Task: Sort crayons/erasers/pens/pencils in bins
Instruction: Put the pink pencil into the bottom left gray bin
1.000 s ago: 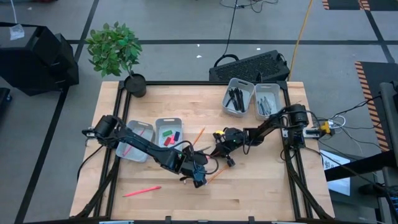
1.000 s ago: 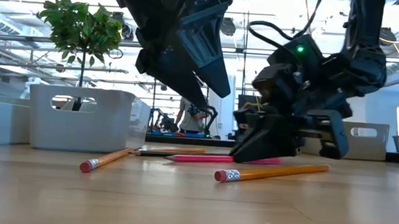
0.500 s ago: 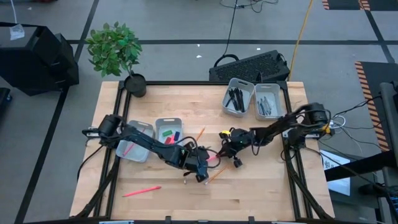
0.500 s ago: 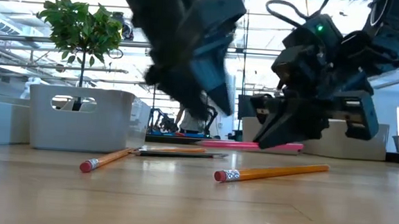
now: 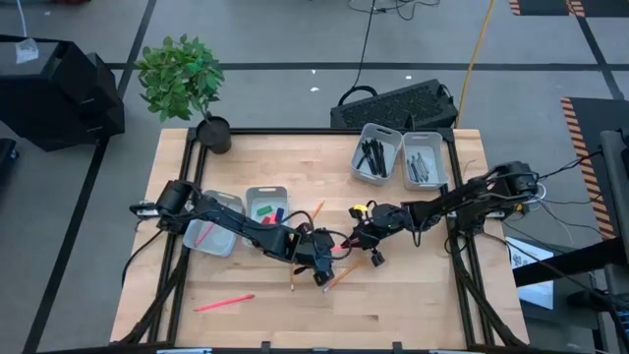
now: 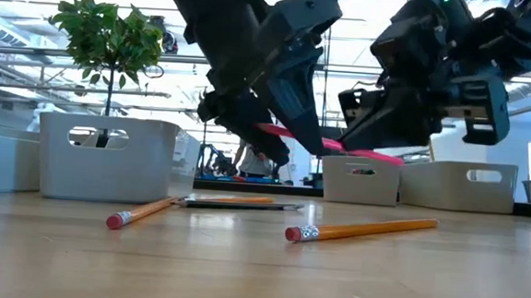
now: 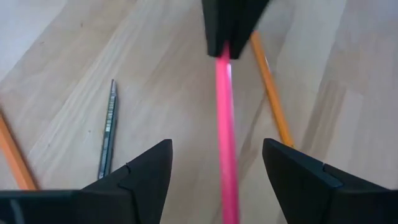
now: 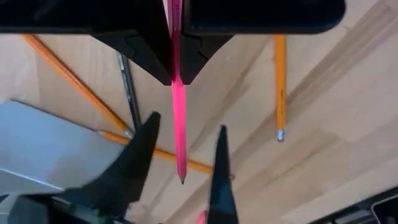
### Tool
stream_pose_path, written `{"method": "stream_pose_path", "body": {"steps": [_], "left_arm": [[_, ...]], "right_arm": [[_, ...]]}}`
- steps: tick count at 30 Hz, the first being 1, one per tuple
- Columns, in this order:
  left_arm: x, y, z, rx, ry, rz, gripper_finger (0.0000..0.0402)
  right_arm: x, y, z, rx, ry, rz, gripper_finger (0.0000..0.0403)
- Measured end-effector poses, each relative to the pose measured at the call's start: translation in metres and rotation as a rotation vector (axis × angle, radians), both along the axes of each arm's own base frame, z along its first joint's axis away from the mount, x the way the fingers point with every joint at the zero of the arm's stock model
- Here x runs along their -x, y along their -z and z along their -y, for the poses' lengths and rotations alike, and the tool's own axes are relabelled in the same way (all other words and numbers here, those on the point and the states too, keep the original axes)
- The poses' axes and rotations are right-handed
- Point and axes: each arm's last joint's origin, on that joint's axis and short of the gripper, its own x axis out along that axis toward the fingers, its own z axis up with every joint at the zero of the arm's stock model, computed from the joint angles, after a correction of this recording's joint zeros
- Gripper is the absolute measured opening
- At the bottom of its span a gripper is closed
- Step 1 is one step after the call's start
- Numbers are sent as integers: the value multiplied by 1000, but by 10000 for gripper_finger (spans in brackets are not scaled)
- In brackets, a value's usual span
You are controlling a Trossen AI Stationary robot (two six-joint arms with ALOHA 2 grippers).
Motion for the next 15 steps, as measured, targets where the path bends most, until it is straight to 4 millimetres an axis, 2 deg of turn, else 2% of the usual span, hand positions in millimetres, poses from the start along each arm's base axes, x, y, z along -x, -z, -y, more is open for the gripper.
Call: {"method": "stream_pose_path", "body": {"steps": [3,6,9,15], "left_arm": [[-3,-1,-3,16,-16,21,244],[-4,-1,-7,63,-6,13,213],[-5,-1,-10,102,-7,2,157],[-6,-1,-13,160,13,-11,18]], "right_arm": [[1,0,-2,-4,-4,-12,7],[2,0,-5,-7,-10,-12,4],[2,-1,-7,-8,-16,-8,5],[2,-2,-9,3,-5,2,5]]}}
